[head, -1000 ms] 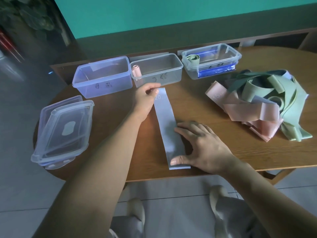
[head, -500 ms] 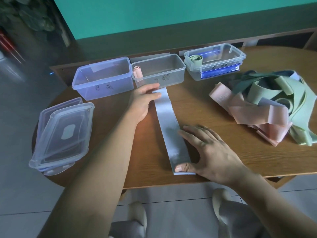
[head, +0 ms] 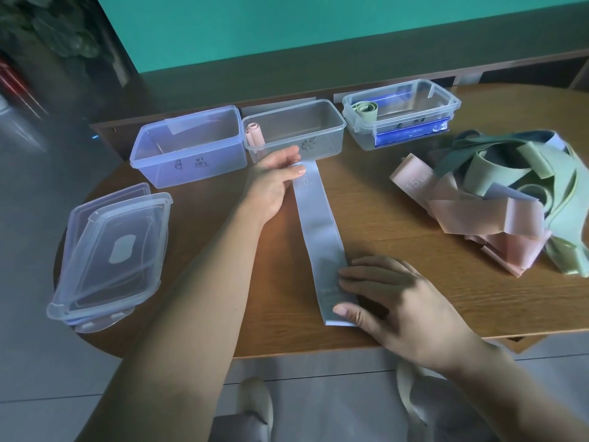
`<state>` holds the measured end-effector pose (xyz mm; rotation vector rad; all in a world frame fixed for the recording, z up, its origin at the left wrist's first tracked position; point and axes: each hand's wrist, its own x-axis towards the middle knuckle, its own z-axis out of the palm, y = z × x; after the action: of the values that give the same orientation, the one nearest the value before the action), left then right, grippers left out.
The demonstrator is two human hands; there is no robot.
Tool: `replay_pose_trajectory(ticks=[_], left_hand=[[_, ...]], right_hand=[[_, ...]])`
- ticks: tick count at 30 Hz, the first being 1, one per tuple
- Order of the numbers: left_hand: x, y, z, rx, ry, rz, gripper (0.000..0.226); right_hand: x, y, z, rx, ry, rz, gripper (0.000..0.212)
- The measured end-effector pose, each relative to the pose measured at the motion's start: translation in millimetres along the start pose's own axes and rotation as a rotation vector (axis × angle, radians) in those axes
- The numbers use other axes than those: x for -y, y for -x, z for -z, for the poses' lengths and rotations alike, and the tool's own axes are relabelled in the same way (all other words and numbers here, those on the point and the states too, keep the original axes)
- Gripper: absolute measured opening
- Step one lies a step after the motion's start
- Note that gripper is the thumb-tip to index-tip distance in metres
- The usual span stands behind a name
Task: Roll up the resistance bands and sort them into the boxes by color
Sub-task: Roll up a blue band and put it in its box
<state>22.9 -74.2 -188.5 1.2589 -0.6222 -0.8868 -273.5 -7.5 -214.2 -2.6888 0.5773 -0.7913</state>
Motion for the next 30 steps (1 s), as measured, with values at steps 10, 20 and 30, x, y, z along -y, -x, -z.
replay_pose_trajectory(ticks=[10,20,30], left_hand=[[-7.5,21.6,-5.1,0.066,-0.085,0.066,0.034],[-81.9,75.9,-41.4,0.187,-0.156,-0.037,0.019],[-200.6,158.8,-80.6,0.245,-0.273,-0.292,0.021]], right_hand=[[0.1,-5.6,3.6,0.000,-0.112,-0.035,0.038],[5.0,-89.0,62.8,-0.300,-0.526,-0.484,0.052],[37.9,-138.6,146.2,-0.185,-0.906,-0.329,0.026]])
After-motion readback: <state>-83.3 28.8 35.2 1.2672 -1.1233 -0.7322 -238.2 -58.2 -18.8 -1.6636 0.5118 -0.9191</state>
